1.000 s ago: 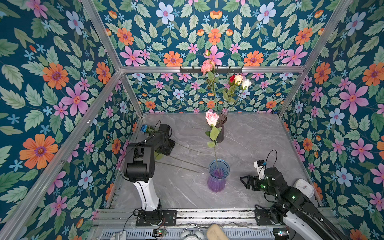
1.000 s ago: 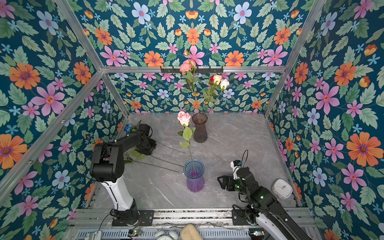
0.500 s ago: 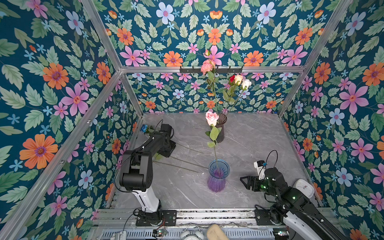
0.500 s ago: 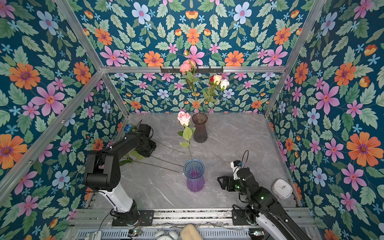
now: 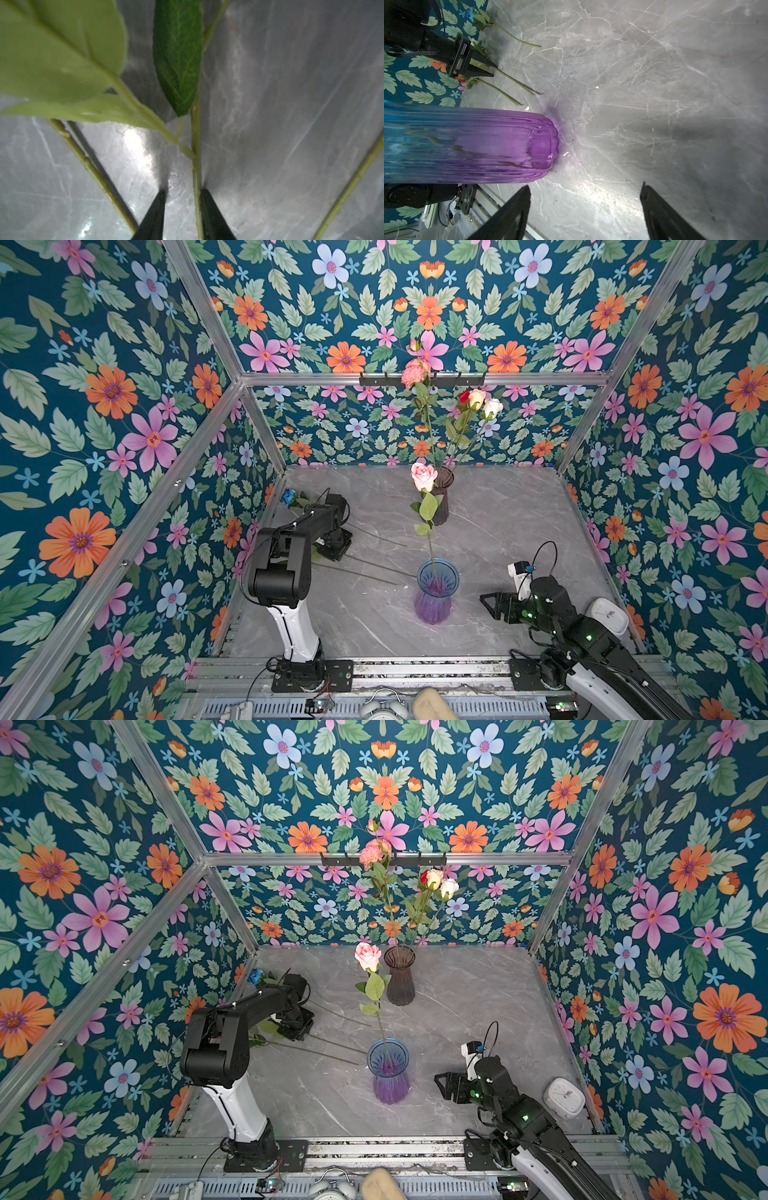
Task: Arrange flowers in a vase
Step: Pick up the flower from the middle-left of the table.
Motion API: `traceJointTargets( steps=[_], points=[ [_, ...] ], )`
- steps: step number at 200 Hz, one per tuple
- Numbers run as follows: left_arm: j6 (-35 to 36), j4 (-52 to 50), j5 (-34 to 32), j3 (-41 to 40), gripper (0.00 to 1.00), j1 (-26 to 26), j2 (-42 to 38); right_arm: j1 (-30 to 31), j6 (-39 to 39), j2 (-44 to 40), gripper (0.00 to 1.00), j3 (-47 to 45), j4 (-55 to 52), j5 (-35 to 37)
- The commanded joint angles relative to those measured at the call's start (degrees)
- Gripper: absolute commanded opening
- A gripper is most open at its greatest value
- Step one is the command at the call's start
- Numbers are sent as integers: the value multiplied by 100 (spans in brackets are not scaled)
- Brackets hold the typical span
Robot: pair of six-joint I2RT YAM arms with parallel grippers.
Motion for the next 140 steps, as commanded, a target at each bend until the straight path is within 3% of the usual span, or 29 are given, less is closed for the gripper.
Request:
traceJointTargets(
  steps=[1, 42, 71, 114, 140],
  points=[
    [138, 400, -69, -36, 20, 53, 306, 7, -55, -16, 84, -7, 76, -24],
    [226, 434, -16, -61, 0, 88, 272, 3, -55, -18, 84, -11, 76, -14],
    [269, 443, 125, 6, 0, 201, 72, 2, -60, -11, 84, -14, 80, -13],
    [42, 953, 297, 326, 0, 204, -1028, -1, -59, 36, 84, 0, 97, -4],
    [295, 794, -387, 1014, 0, 98, -1668, 5, -55, 75, 84, 3, 94, 8]
  ],
)
